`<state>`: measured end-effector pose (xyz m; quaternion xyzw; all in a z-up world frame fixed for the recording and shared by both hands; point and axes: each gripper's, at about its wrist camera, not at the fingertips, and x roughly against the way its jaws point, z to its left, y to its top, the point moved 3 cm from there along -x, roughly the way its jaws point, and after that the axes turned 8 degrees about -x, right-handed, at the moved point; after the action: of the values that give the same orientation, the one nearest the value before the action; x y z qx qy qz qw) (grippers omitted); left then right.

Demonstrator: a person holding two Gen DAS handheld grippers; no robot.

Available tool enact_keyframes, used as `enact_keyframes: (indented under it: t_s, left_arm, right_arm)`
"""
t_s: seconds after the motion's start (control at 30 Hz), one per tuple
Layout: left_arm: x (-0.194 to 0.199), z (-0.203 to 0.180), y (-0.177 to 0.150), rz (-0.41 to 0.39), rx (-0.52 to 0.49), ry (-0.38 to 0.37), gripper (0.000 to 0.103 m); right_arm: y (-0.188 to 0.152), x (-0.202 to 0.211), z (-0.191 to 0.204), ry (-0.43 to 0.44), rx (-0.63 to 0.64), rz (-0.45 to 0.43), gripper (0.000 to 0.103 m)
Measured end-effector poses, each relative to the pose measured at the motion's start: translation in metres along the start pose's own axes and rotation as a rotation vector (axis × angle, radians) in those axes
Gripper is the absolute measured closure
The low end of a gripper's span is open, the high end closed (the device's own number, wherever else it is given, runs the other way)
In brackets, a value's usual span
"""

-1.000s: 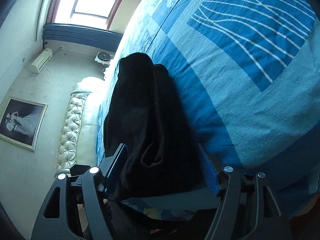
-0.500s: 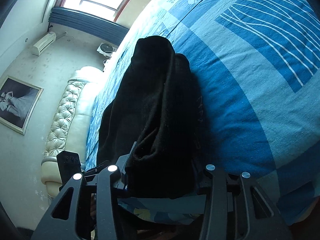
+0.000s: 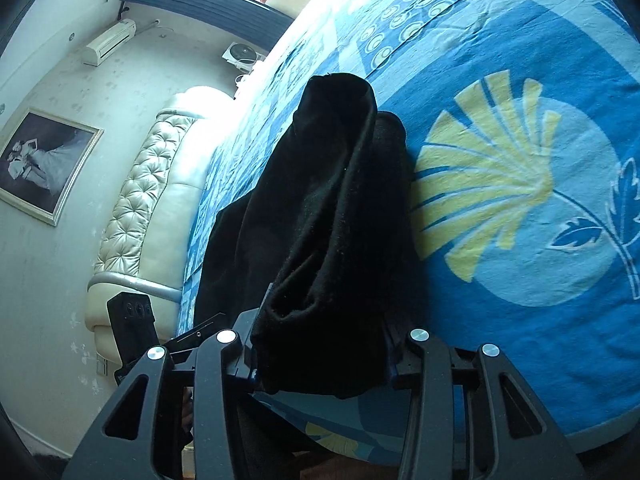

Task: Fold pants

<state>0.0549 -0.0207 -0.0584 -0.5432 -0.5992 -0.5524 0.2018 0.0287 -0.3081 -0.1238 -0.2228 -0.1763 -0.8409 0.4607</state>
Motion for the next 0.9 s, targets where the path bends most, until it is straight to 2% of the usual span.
enact_keyframes:
  t_s: [0.27, 0.4, 0.53, 0.8, 0.9]
  left_arm:
    - [0.029, 0.053, -0.015, -0.040, 0.073, 0.047, 0.063]
    - [0.041, 0.076, -0.024, -0.051, 0.101, 0.043, 0.063]
    - [0.038, 0.086, -0.028, -0.056, 0.126, 0.010, 0.062]
    - [0.030, 0.080, -0.025, -0.077, 0.101, 0.030, 0.056]
    - [0.031, 0.088, -0.030, -0.081, 0.106, 0.025, 0.054]
  right_arm:
    - [-0.021, -0.053, 0.037, 0.017, 0.043, 0.084, 0.060]
    - [-0.029, -0.071, 0.052, 0.006, 0.069, 0.117, 0.060]
    - [-0.031, -0.076, 0.045, -0.009, 0.052, 0.125, 0.060]
    - [-0.034, -0.077, 0.031, 0.030, 0.022, 0.107, 0.060]
    - [-0.035, -0.074, 0.029, 0.038, 0.023, 0.098, 0.060]
